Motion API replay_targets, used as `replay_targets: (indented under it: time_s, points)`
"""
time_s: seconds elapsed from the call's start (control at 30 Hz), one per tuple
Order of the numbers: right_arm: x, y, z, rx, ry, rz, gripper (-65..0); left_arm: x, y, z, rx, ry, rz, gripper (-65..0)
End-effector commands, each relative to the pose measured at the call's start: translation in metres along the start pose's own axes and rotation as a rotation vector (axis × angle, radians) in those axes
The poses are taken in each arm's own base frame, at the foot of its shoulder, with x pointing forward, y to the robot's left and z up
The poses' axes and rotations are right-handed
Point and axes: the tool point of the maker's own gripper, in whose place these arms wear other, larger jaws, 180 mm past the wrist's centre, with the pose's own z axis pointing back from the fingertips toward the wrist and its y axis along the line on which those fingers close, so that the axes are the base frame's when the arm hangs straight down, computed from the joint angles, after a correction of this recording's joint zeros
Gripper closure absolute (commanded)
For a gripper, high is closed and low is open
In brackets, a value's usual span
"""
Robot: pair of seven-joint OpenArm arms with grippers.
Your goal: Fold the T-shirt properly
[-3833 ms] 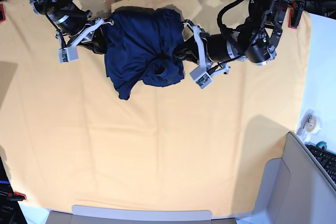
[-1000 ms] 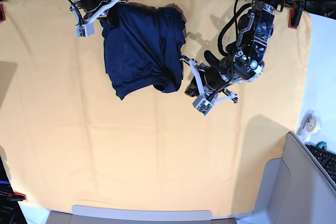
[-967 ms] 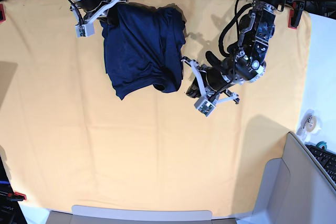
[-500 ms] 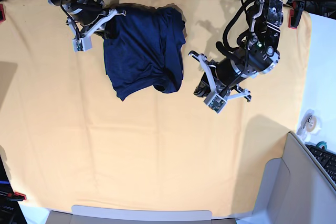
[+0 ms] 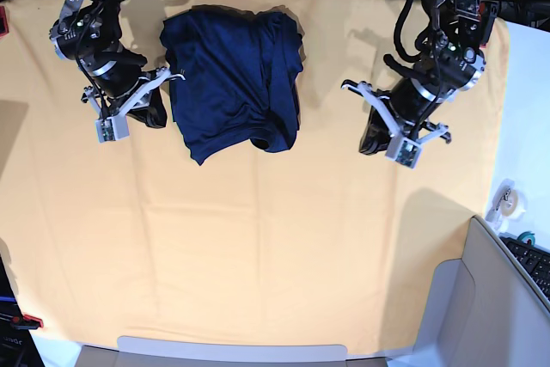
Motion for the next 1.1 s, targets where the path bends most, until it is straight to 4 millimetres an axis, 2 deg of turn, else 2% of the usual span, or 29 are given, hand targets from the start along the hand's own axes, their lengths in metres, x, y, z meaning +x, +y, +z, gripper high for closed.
replay_targets:
  time_s: [0.0, 0.1, 0.23, 0.37, 0.47, 0.57, 0.67, 0.77, 0.9, 1.0, 1.07]
  points:
    - [0.013, -0.008, 0.005, -0.023, -0.036, 0.043, 0.0, 0.008, 0.005, 0.006, 0.013, -0.041, -0.001, 0.0]
    - [0.015, -0.024, 0.01, -0.08, -0.027, 0.103, 0.0, -0.004, 0.016, 0.013, 0.047, -0.018, 0.02, 0.0]
    - [-0.002, -0.032, 0.018, -0.121, -0.029, 0.132, 0.0, -0.023, 0.037, 0.027, 0.115, 0.02, 0.049, 0.0]
    - [-0.029, -0.035, 0.03, -0.156, -0.007, 0.152, 0.0, -0.042, 0.064, 0.047, 0.205, 0.059, 0.075, 0.0]
    - [-0.054, -0.035, 0.039, -0.18, 0.041, 0.168, 0.0, -0.061, 0.075, 0.062, 0.251, 0.106, 0.093, 0.0]
    - [-0.082, -0.032, 0.051, -0.175, 0.106, 0.158, 0.0, -0.087, 0.09, 0.086, 0.314, 0.176, 0.107, 0.0]
    - [-0.108, -0.027, 0.066, -0.169, 0.159, 0.139, 0.0, -0.105, 0.104, 0.108, 0.363, 0.237, 0.099, 0.0]
    - [-0.127, -0.033, 0.086, -0.199, 0.188, 0.116, 0.0, -0.123, 0.105, 0.123, 0.379, 0.29, 0.109, 0.0]
    - [-0.158, -0.041, 0.116, -0.271, 0.269, 0.051, 0.0, -0.148, 0.095, 0.139, 0.368, 0.371, 0.122, 0.0]
    - [-0.184, -0.032, 0.134, -0.299, 0.323, -0.029, 0.0, -0.169, 0.085, 0.15, 0.362, 0.432, 0.154, 0.0]
    - [-0.203, -0.018, 0.144, -0.295, 0.368, -0.082, 0.0, -0.182, 0.074, 0.157, 0.352, 0.466, 0.182, 0.0]
